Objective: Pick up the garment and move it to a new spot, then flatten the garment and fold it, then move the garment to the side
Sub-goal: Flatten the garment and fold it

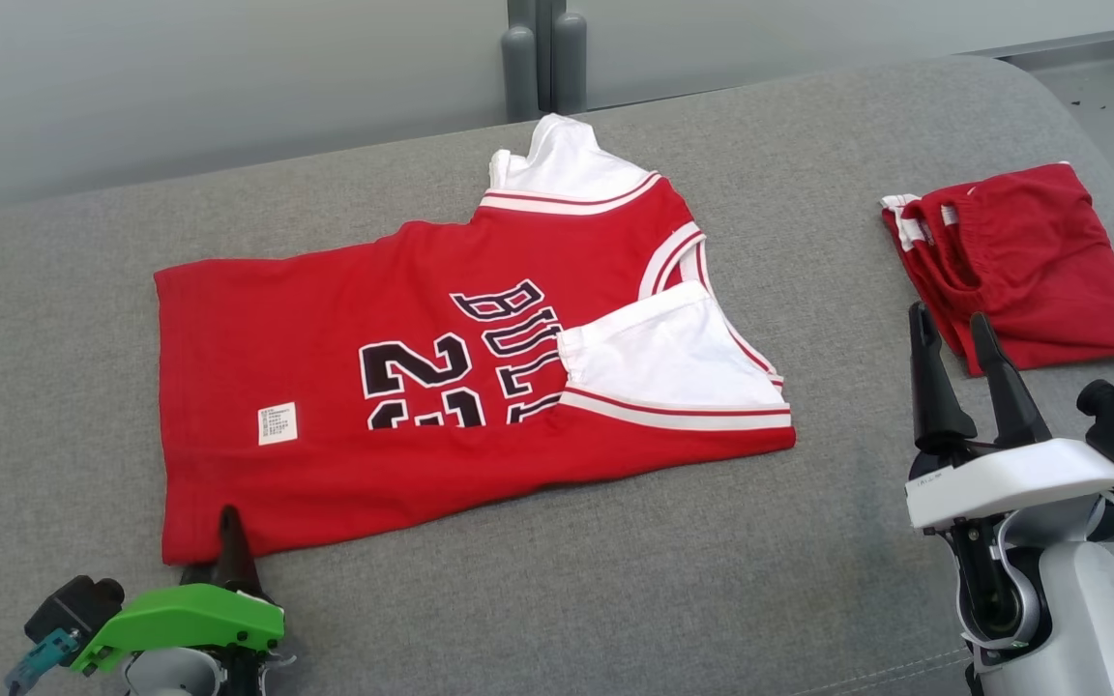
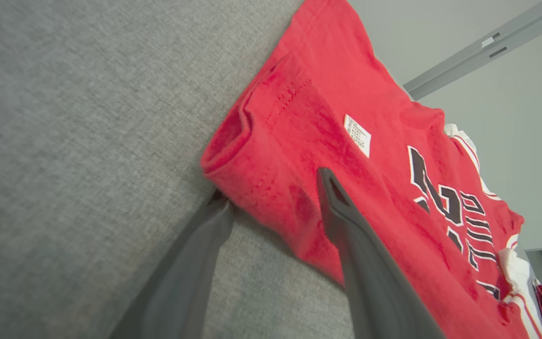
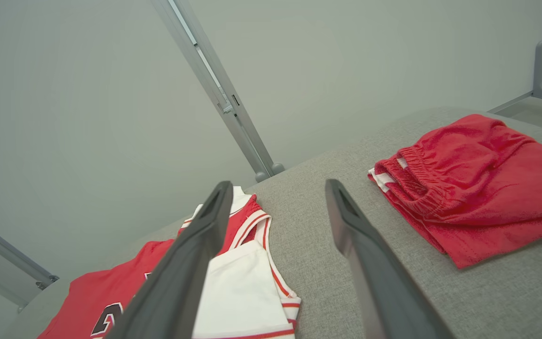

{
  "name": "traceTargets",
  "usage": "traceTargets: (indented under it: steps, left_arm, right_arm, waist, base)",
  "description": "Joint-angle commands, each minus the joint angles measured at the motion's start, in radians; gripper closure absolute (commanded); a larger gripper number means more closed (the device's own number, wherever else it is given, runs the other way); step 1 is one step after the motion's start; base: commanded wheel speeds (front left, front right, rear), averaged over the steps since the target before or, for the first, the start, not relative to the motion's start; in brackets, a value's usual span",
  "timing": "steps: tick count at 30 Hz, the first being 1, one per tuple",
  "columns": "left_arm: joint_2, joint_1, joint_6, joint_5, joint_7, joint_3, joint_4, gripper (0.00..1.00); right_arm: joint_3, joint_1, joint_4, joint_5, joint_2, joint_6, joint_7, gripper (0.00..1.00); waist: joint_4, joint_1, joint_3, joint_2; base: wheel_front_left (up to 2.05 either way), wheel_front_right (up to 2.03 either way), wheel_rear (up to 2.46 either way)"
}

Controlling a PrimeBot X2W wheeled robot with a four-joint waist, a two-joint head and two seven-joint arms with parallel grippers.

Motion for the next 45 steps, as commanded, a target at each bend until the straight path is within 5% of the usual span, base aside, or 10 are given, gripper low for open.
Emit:
traceTargets:
  steps: [1, 2, 16, 33, 35, 36, 37, 41, 45]
  left_arm:
    - [0.007, -0.009, -0.009, -0.009, -0.006, 0.002, 0.011, 0.76]
    - [0.007, -0.012, -0.015, -0.012, -0.013, 0.004, 0.016, 1.00]
    - [0.002, 0.033, -0.067, -0.023, -0.092, 0.021, -0.042, 1.00]
    - [-0.005, 0.035, -0.043, -0.033, -0.082, -0.048, -0.054, 1.00]
    - [-0.005, 0.030, -0.042, -0.035, -0.083, -0.054, -0.052, 1.00]
    - [-0.005, 0.027, -0.042, -0.036, -0.083, -0.056, -0.051, 1.00]
    - [-0.005, 0.022, -0.042, -0.036, -0.084, -0.059, -0.050, 1.00]
    - [-0.006, 0.015, -0.040, -0.034, -0.085, -0.069, -0.045, 1.00]
    - [-0.006, 0.014, -0.042, -0.033, -0.086, -0.072, -0.045, 1.00]
  right_arm:
    - [-0.002, 0.016, -0.009, 0.008, -0.002, 0.000, 0.002, 0.00]
    - [-0.005, 0.021, -0.013, 0.010, -0.002, 0.000, 0.006, 0.00]
    - [-0.008, 0.082, 0.133, 0.047, -0.002, 0.000, 0.045, 0.00]
    - [0.203, -0.116, 0.607, 0.188, -0.002, 0.000, 0.012, 0.00]
    - [0.230, -0.146, 0.653, 0.222, -0.001, 0.000, 0.008, 0.13]
    - [0.241, -0.163, 0.675, 0.234, -0.001, 0.000, 0.002, 0.25]
    - [0.254, -0.180, 0.692, 0.240, -0.001, 0.000, -0.008, 0.53]
    - [0.295, -0.235, 0.741, 0.270, -0.001, 0.000, -0.055, 0.99]
    - [0.311, -0.256, 0.752, 0.281, -0.003, 0.000, -0.087, 1.00]
  waist:
    - [-0.008, 0.0000, 0.007, -0.0001]
    - [-0.009, 0.0000, 0.008, -0.0001]
    - [0.043, 0.0000, -0.021, -0.0001]
    - [0.116, 0.0000, -0.014, -0.0001]
    - [0.120, 0.0000, -0.010, -0.0001]
    - [0.122, 0.0000, -0.008, -0.0001]
    - [0.124, 0.0000, -0.006, -0.0001]
    - [0.129, 0.0000, -0.002, -0.0001]
    - [0.129, 0.0000, -0.003, -0.0001]
  base:
    - [0.00, 0.00, 0.00]
    - [0.00, 0.00, 0.00]
    - [0.00, 0.00, 0.00]
    - [0.00, 0.00, 0.00]
    - [0.00, 0.00, 0.00]
    - [0.00, 0.00, 0.00]
    - [0.00, 0.00, 0.00]
    - [0.00, 0.00, 0.00]
    - [0.00, 0.00, 0.00]
